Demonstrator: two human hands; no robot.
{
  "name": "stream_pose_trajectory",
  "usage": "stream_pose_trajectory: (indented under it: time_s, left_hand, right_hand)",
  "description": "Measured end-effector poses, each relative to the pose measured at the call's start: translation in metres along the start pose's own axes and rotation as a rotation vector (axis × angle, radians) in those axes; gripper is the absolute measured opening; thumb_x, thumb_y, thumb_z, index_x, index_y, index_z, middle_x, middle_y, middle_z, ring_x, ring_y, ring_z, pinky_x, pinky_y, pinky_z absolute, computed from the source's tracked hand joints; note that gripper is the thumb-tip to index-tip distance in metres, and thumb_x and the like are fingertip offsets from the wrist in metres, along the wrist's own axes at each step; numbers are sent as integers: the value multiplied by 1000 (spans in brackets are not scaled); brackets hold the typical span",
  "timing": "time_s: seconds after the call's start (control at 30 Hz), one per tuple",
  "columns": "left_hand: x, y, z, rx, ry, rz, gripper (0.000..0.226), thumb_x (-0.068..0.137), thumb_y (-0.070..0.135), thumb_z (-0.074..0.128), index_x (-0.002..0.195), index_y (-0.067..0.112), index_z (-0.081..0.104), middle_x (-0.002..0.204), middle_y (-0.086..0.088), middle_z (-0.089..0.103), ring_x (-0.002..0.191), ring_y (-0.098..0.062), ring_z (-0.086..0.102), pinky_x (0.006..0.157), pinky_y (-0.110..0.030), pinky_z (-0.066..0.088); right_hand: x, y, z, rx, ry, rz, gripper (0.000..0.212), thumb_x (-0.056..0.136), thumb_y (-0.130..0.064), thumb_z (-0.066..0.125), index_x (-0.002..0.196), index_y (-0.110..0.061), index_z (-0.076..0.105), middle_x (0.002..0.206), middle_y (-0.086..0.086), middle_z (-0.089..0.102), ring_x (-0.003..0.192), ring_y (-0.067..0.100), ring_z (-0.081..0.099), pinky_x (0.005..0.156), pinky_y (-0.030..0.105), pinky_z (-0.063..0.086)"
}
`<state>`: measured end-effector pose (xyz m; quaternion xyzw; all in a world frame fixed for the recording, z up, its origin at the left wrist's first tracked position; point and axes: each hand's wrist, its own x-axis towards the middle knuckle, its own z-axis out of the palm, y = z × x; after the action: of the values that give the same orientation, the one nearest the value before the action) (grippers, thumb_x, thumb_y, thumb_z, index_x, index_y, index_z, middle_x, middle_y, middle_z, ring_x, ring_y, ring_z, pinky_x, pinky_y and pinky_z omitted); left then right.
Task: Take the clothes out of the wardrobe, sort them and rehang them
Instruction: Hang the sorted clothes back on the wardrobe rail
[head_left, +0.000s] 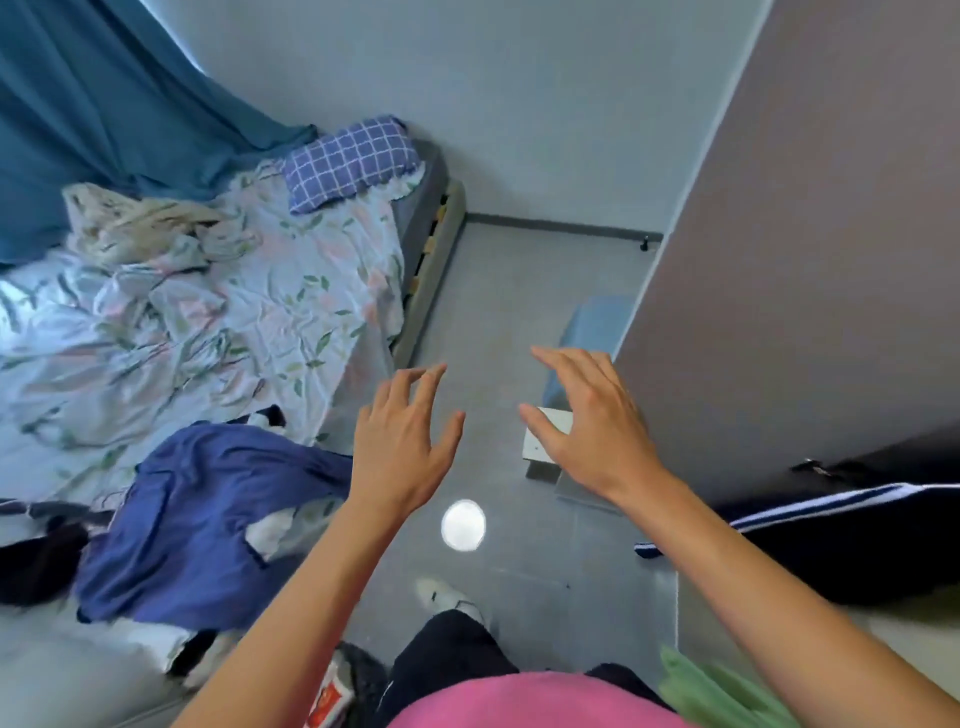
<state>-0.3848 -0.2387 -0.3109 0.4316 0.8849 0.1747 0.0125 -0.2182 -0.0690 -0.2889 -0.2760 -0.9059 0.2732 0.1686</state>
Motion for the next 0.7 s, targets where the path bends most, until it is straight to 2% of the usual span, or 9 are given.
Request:
stream_pose_trajectory:
  time_s: [0.23,0.47,0.57,0.7]
  left_hand:
    - [-14,-118,-18,2,41,-287,67,97,56,48,156,26,40,132,-2,54,121,-28,52,88,-46,48]
    - [-28,-232,-41,15,68,-474,67,97,58,44,156,27,40,136,3,53,123,-24,50,89,-43,45]
    - [-51,-274,-54,4,110,-613,68,99,57,48,159,27,36,140,4,52,128,-22,46,93,-44,45]
    - [-87,-316,-67,-44,181,-815,73,98,57,47,161,23,33,144,1,51,133,-23,46,99,-46,47]
  right_hand:
    - [74,-81,90,2,-177,-164,63,92,-52,57,148,-24,52,141,-6,56,132,19,47,109,41,44]
    - [140,-176,190,32,-314,-300,62,94,-50,62,149,-25,49,142,-9,54,134,15,44,109,36,43]
    - [154,-222,232,38,-414,-397,61,94,-47,66,148,-24,50,140,-8,54,132,16,43,110,37,43]
    - [168,-276,276,46,-532,-532,63,94,-49,63,149,-23,49,141,-7,53,133,17,43,112,36,40]
